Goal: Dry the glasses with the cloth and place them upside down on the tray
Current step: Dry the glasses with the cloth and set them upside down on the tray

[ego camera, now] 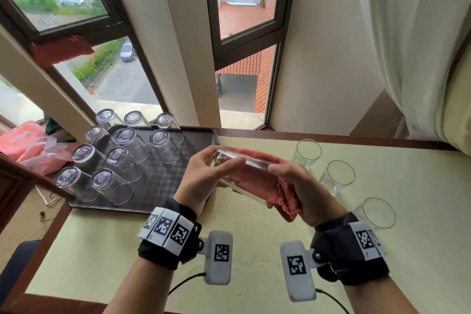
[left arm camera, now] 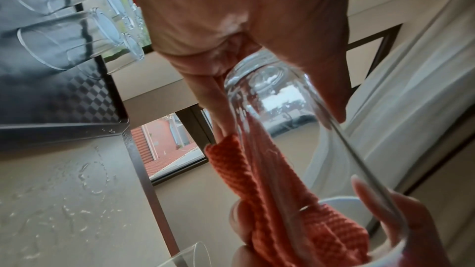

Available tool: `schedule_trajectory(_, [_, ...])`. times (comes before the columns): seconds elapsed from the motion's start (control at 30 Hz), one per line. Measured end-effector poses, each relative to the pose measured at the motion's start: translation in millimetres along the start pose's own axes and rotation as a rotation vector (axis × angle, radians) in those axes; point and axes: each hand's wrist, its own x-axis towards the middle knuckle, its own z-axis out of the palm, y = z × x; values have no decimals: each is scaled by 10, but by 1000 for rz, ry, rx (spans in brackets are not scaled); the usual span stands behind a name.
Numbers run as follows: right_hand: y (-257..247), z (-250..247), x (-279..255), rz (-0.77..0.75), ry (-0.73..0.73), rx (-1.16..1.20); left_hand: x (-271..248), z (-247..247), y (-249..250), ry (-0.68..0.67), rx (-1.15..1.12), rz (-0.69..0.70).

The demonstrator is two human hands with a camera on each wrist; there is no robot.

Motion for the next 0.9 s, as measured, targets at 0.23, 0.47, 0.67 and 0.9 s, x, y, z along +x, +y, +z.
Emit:
schedule_trajectory(0.23, [-50,28,1,-50,99,61,-25,29,32,111,81,117])
schedule_trajectory(0.47, [-13,23,-20,-38,412,157,-12,19,-2,257,26,57])
schedule_trajectory(0.67, [47,190,-16,-240,380,69,11,84,-10,363,-118,6])
schedule_trajectory(0.9, [192,279,36,-212,237,-308,-3,113,-48,349,-149,-62])
